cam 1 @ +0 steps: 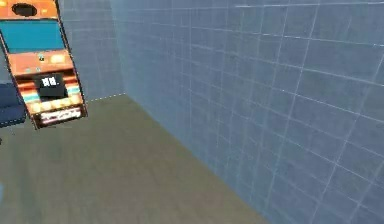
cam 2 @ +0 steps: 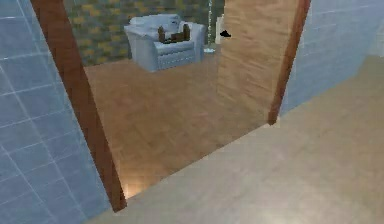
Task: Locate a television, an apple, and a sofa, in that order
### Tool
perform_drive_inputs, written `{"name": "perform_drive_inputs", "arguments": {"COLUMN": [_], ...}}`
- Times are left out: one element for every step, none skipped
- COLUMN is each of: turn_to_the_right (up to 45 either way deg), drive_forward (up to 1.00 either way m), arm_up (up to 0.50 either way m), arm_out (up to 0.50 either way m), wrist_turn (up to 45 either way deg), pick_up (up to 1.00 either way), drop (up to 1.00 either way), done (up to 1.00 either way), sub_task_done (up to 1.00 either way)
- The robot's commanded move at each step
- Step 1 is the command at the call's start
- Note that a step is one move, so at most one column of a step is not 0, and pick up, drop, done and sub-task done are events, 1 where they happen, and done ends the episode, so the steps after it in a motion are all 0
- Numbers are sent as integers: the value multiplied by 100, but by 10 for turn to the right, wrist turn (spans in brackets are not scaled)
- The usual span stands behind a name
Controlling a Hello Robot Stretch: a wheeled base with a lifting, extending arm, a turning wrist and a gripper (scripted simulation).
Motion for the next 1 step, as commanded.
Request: {"name": "perform_drive_inputs", "arguments": {"turn_to_the_right": [-390], "drive_forward": [0], "arm_up": [0], "arm_out": [0], "wrist_turn": [0], "pick_up": [0], "drop": [0], "done": [0], "sub_task_done": [0]}}
